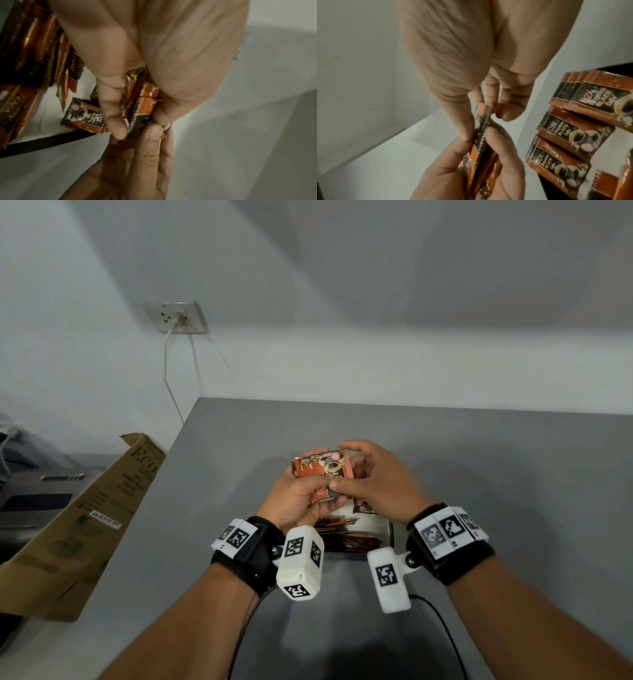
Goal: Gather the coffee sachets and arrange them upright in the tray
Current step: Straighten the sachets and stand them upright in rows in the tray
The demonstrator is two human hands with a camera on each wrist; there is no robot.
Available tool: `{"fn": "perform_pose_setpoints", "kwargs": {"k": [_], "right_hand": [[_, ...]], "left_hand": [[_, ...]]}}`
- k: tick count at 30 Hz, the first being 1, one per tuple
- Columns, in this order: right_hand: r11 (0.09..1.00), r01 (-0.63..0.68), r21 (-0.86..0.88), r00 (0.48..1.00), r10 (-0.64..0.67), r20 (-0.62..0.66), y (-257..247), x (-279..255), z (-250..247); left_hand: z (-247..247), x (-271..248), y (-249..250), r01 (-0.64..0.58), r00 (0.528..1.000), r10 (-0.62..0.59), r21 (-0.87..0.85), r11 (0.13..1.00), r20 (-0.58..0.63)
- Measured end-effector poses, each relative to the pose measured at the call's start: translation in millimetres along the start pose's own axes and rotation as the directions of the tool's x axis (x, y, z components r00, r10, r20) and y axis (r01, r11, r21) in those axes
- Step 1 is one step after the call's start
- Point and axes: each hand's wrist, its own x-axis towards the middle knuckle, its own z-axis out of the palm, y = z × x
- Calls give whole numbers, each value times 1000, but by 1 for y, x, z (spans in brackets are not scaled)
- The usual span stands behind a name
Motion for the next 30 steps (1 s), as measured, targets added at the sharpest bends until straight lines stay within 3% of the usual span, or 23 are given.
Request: {"fn": "perform_pose_setpoints", "kwargs": {"k": [4,8,10,13,17,20,23,25,27,30], "right_hand": [[982,-35,186,989,61,-133,6,0,3],[859,-75,507,964,192,-183,1,3,-7],[882,-60,468,966,170,-195,-1,3,-16],[960,-71,271,986,108,-124,-5,2,-21],[972,-69,222,995,85,-61,-7,3,-14],[946,-56,320,983,109,-148,-2,5,-5],[903,-96,419,979,162,-125,4,0,5],[880,-95,465,976,174,-130,6,-2,10],[799,-107,592,961,235,-144,7,0,8],[704,-172,689,953,295,-64,5,-1,-1]], "left_hand": [[1,0,-3,-15,999,15,-8,1000,34],[-4,2,-2,5,1000,-4,-74,997,20],[-8,3,0,-11,1000,11,-66,998,0],[-8,4,2,-15,1000,14,-41,999,-12],[3,0,0,-24,1000,23,49,999,22],[7,-1,-4,-97,995,96,82,992,9],[8,-1,-5,-148,989,150,87,985,-12],[9,-2,-5,-140,989,142,57,989,-30],[10,-2,-4,-95,993,94,-16,995,-73],[8,0,-1,-73,987,60,-80,994,-149]]}}
